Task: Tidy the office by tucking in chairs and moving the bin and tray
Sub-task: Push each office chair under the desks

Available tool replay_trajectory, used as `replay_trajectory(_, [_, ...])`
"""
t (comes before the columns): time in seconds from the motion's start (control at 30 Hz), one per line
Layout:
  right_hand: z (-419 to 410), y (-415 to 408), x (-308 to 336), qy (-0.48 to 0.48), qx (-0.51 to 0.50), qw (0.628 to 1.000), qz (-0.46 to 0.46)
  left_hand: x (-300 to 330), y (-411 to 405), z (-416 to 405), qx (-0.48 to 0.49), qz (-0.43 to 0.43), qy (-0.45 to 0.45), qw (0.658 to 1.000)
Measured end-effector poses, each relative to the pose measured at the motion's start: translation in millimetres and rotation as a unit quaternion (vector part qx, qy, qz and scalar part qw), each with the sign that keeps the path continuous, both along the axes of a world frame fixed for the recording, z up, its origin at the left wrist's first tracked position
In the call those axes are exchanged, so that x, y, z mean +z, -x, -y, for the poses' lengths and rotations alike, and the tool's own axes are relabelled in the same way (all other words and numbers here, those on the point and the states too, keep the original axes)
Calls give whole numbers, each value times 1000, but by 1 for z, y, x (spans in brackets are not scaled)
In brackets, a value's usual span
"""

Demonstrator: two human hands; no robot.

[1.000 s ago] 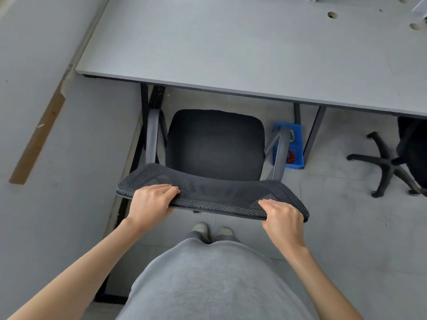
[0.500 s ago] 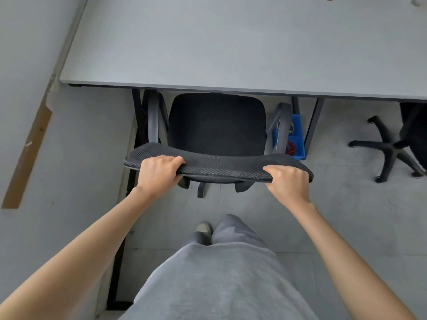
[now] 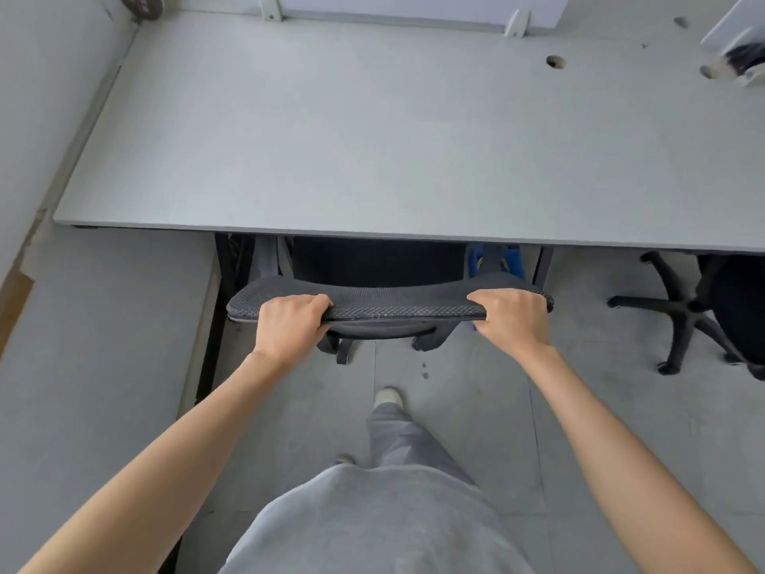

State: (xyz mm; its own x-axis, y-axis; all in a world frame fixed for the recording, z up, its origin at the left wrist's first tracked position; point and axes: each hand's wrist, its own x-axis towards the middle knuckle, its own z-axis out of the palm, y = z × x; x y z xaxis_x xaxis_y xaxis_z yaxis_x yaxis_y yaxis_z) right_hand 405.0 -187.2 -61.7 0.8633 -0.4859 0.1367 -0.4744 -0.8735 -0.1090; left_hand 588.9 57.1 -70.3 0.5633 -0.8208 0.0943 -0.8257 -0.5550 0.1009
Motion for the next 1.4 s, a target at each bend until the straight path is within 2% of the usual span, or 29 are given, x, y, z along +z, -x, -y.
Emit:
replay_trajectory(0.17, [40, -15, -5, -15, 1, 999, -32, -3, -10, 34, 3, 8, 5, 1000])
replay_trajectory(0.3, [36, -30, -5, -7, -8, 999, -32, -2, -38, 36, -8, 12, 25, 1000])
replay_trajectory(0.47, [35, -42, -8, -3, -17, 999, -35, 0, -66, 44, -20, -2, 4, 1000])
replay_trajectory(0.77, [51, -44, -11, -23, -9, 999, 24, -5, -63, 55, -43, 13, 27, 999])
replay_trajectory(0.9, [53, -40, -6, -31, 46, 998, 40, 1, -58, 55, -69, -13, 80, 994])
replay_trajectory(1.07, [55, -30, -1, -36, 132, 987, 81, 5, -45, 61, -169, -44, 131, 976])
replay_trajectory(1.17, [57, -28, -9, -17, 151, 982, 109, 10, -28, 60, -121, -89, 161, 975])
replay_trajectory(1.3, [38, -23, -8, -68, 107, 979, 159, 29, -1, 56, -95, -139, 223, 960])
replay_trajectory(1.4, [8, 6, 0, -187, 2, 950, 249, 33, 20, 52, -89, -253, 219, 938])
